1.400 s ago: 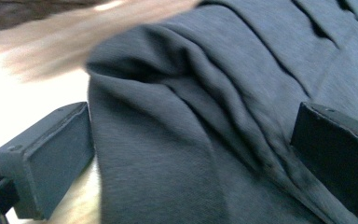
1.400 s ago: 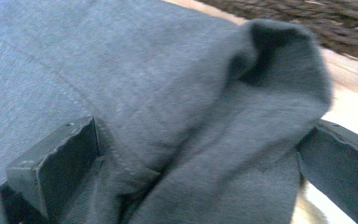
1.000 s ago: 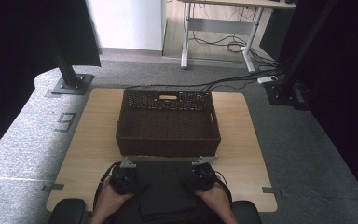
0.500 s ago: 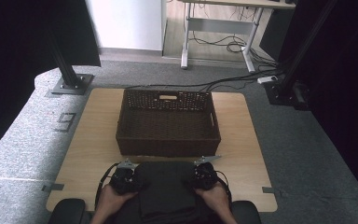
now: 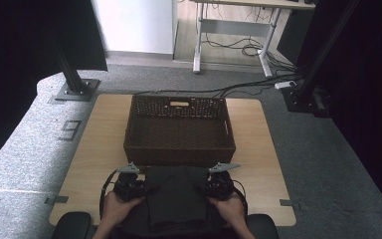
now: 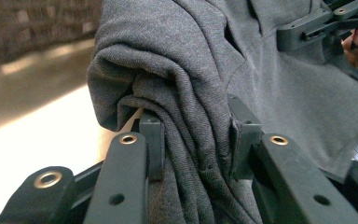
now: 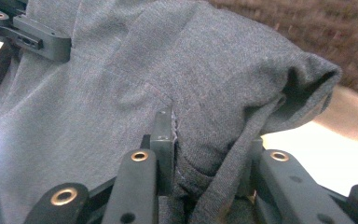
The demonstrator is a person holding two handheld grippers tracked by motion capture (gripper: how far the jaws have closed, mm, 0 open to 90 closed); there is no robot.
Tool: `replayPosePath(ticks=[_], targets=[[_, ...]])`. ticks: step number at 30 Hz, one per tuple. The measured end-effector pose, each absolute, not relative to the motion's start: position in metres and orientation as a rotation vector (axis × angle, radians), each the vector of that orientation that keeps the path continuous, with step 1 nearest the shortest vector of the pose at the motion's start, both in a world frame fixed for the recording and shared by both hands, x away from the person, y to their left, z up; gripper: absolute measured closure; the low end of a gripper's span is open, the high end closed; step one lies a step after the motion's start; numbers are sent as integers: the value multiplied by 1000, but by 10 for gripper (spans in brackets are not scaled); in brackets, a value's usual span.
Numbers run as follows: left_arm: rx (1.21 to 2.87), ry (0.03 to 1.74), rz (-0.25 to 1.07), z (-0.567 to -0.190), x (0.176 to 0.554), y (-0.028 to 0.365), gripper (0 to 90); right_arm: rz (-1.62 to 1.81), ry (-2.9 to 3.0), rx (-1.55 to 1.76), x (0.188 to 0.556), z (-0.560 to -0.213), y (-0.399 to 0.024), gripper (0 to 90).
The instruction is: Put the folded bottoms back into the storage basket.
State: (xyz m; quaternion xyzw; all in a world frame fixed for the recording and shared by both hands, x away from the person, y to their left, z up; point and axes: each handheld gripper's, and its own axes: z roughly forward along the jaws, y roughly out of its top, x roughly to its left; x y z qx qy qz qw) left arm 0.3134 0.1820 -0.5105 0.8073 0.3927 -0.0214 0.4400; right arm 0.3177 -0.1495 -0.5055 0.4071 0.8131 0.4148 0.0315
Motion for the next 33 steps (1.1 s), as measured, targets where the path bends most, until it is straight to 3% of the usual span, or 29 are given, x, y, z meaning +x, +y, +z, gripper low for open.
replayPosePath(ticks=[33], targets=[[1925, 823, 66, -403, 335, 181, 662, 1414, 2323, 1066, 329, -404, -160, 692]])
